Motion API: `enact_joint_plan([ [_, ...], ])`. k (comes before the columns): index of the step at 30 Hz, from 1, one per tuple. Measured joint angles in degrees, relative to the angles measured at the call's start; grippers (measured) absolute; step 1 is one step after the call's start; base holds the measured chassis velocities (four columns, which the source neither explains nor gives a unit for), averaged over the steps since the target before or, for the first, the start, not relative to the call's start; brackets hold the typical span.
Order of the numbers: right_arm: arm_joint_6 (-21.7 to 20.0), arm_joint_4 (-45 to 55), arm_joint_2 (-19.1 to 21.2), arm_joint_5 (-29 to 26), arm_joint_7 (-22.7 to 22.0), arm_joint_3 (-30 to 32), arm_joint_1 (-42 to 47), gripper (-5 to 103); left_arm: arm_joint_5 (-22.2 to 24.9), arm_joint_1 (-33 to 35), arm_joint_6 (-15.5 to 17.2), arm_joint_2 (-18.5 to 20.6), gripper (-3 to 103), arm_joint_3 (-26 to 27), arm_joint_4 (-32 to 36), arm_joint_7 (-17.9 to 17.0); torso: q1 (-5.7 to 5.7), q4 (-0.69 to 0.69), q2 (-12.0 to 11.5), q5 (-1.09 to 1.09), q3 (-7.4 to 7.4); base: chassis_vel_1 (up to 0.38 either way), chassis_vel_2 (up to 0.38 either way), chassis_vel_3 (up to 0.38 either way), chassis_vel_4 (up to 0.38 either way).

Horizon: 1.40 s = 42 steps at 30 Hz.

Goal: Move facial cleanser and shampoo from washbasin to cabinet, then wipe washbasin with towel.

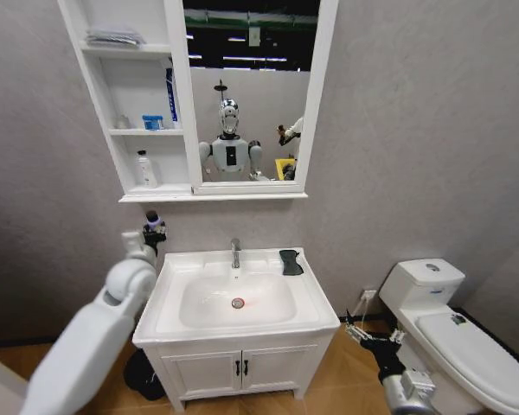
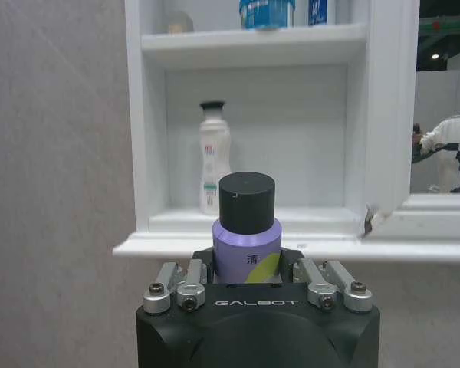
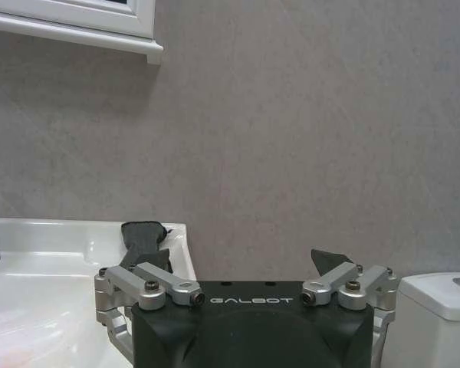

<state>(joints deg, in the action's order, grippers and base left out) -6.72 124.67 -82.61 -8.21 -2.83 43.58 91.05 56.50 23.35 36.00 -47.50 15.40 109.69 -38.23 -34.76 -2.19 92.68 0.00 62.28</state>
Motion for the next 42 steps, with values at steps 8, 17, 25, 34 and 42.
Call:
enact_joint_plan([
  [8, -2.34, 2.1, 0.91, -0.65, -0.18, -0.11, -2.21, 100, 3.01, -10.86, -0.02, -1.62, 43, -6.41, -7.26, 1.67, -0.01, -0.01, 0.0, -0.01, 0.01, 0.0, 0.0, 0.0, 0.0],
  [17, -1.19, 2.05, -0.6, 0.0, -0.1, -0.34, -0.22, 100, 0.58, -21.95, -0.33, -5.24, 43, -10.1, -19.55, 7.62, -0.01, -0.01, 0.0, 0.01, 0.01, 0.0, 0.0, 0.0, 0.0],
  [25, -0.57, 1.77, -1.0, 0.07, -0.03, 0.12, 0.09, 100, -1.12, -31.69, 0.29, -7.29, 43, -14.46, -29.58, 14.55, -0.01, -0.02, 0.0, 0.01, 0.01, 0.0, 0.0, 0.0, 0.0],
  [34, 0.81, 1.39, -1.77, -0.56, -0.04, 0.68, 1.05, 100, -2.25, -35.54, 1.98, -8.62, 43, -17.28, -38.28, 19.72, -0.01, 0.0, 0.0, 0.0, 0.01, 0.0, 0.0, 0.0, 0.0],
  [42, 0.97, 1.56, -1.05, -1.12, -0.05, 1.24, 1.86, 100, -6.1, -38.71, 2.44, -12.0, 43, -18.42, -45.83, 23.35, -0.01, -0.01, 0.0, 0.01, 0.01, 0.0, 0.0, 0.0, 0.0],
])
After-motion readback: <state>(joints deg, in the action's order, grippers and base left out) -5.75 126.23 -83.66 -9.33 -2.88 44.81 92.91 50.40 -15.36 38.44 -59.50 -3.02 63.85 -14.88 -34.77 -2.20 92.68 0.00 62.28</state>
